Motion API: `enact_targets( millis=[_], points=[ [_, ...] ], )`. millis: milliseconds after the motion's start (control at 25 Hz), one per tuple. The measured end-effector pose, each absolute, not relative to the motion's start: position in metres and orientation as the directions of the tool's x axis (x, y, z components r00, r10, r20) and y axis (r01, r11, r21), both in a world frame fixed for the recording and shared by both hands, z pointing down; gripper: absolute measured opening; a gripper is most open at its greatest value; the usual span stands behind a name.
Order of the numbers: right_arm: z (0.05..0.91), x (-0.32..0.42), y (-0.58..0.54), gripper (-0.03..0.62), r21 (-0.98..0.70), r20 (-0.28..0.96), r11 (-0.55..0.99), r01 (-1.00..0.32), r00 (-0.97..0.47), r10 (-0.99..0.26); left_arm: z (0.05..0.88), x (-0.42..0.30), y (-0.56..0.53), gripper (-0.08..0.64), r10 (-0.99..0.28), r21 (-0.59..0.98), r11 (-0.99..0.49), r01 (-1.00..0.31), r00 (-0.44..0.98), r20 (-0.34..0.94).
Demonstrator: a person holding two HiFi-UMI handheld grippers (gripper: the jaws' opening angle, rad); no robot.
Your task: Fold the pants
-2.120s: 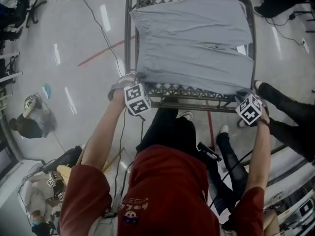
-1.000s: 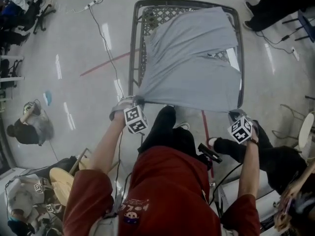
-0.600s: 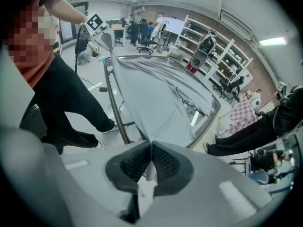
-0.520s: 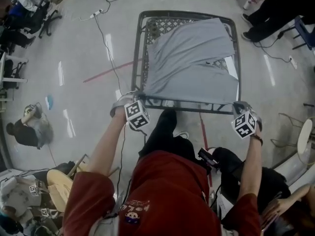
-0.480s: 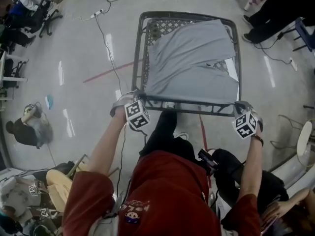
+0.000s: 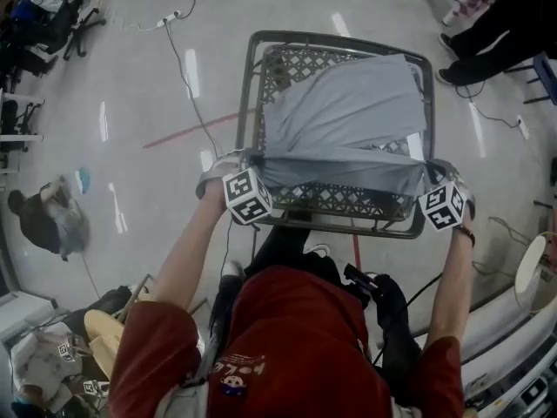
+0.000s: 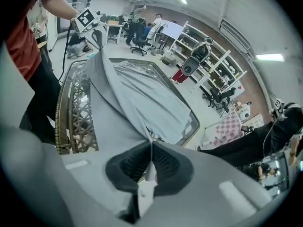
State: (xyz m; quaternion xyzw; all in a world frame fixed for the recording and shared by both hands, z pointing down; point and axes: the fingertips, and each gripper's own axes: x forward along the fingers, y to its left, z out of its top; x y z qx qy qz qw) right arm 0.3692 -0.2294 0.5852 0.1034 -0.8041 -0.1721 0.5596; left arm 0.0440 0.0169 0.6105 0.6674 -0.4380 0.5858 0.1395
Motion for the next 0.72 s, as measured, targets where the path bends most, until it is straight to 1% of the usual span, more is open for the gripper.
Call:
enact_targets(
  millis=[240, 720],
  points=[
    [0.579, 0.322, -0.297, 0.012, 0.422, 0.861, 0.904, 0.066, -0.343, -0.376, 0.607, 0.015, -0.026, 0.015, -0.407, -0.307, -0.563, -0.767, -0.066, 0.911],
    [0.598, 0.228, -0.399, 0.012, 0.461, 0.865, 0.877, 0.138, -0.292, -0.409, 0.630, -0.045, -0.092, 0.015, -0.389, -0.291, -0.523, -0.801, -0.079, 0.918]
  ],
)
